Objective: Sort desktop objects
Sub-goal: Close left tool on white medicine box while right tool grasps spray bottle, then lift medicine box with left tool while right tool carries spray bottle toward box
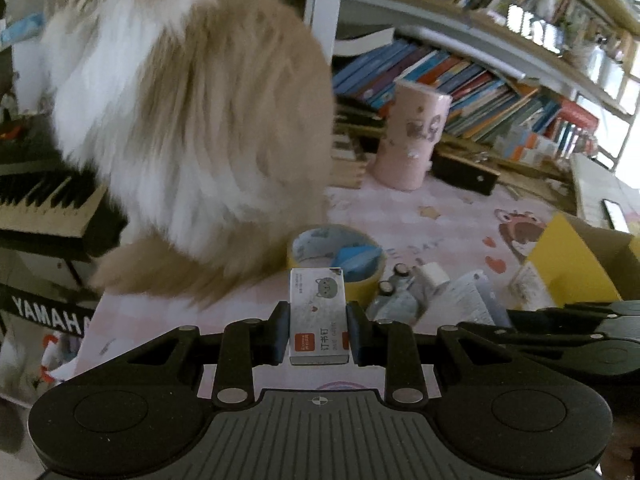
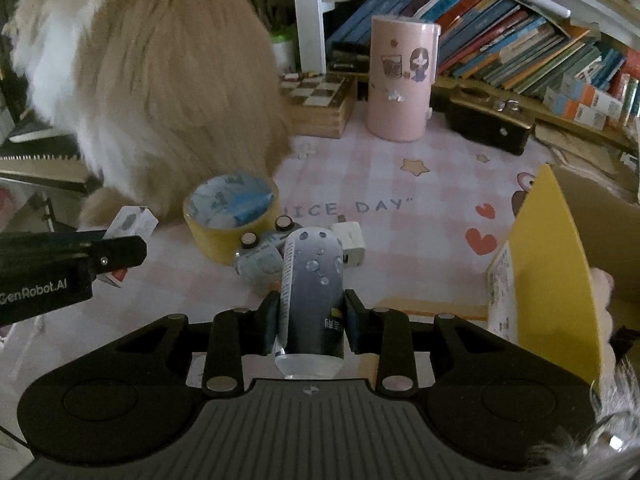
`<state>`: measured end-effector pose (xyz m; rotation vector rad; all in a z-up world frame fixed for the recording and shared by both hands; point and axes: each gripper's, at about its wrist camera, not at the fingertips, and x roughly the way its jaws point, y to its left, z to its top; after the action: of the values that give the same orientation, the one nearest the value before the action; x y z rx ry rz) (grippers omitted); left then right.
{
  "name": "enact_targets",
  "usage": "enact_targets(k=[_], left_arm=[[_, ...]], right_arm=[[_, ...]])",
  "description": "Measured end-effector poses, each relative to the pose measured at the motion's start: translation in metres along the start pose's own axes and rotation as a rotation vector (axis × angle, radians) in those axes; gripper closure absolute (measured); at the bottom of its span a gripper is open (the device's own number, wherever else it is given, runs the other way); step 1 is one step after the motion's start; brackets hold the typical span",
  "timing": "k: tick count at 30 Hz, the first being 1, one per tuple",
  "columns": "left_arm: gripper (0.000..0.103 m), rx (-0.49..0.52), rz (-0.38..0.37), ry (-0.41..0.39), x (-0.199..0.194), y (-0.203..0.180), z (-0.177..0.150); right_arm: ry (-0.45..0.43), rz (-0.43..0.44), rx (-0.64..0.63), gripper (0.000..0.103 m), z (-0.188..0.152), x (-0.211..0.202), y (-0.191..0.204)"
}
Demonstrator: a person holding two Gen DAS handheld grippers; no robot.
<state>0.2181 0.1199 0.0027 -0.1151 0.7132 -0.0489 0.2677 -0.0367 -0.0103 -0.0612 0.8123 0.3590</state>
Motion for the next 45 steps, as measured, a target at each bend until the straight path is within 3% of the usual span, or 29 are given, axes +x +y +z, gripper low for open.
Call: enact_targets(k=[18,45], left_arm=[[0.075,0.059,-0.055,-0.056,-0.068,0.005,-0.031],[0.075,0.133,-0.161,-0.033,-0.156,0.019,-0.107]], right_arm=[[-0.049,-0.022,0.018,0.072,-0.039,-0.058,0.038],[-0.045,-0.101,0.120,0.072,-0.142,-0.143,0.096]])
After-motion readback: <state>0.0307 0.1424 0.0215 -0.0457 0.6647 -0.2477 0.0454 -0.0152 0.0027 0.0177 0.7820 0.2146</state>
